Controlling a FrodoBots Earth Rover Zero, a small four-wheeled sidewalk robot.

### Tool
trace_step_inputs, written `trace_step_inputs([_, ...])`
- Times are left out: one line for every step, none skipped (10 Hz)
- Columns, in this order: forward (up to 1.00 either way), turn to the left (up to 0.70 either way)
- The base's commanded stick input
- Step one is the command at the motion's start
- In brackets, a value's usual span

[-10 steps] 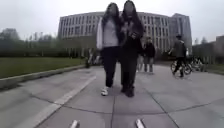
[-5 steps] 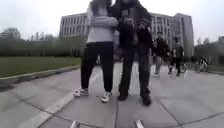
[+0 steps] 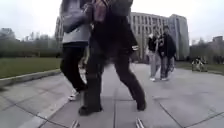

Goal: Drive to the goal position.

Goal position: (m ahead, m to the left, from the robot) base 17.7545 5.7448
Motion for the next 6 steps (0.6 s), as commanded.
trace_step_inputs([0.00,-0.11])
trace_step_inputs([0.00,-0.11])
trace_step_inputs([0.00,-0.11])
trace_step_inputs([0.00,-0.09])
trace_step_inputs([0.00,-0.06])
trace_step_inputs([0.00,-0.04])
